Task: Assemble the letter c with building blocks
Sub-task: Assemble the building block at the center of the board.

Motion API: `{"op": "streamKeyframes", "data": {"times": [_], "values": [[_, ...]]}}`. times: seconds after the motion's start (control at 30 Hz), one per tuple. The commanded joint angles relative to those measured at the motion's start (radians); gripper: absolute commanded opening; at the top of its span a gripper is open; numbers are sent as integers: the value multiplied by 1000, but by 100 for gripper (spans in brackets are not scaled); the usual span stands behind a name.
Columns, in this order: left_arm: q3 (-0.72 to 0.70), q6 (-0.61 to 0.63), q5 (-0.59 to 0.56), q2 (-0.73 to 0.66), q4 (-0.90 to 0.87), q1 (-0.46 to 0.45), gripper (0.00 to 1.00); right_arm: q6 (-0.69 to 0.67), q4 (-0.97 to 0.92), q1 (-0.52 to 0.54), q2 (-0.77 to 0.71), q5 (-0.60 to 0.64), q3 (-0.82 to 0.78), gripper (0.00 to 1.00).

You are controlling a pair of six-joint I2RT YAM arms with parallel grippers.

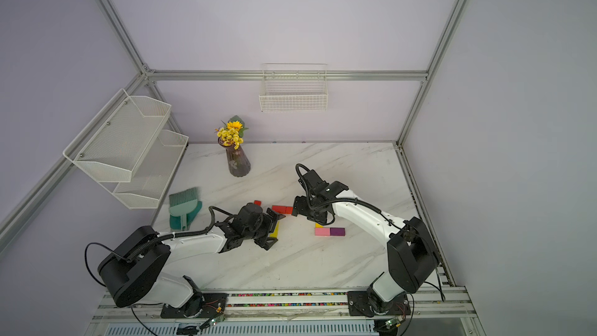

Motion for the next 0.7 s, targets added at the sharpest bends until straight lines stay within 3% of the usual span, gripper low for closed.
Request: {"op": "streamKeyframes", "data": {"times": [0.0,0.3,0.67], "values": [[8,1,-30,-19,-27,-2,100,-9,21,-6,-23,-9,-10,84],[12,41,-40,-107,-136,-2,100,2,51,-9,-11,-24,-27,84],[-3,36,-33,-41,-44,5,100,15,73,-9,-3,-37,-35,85]]}}
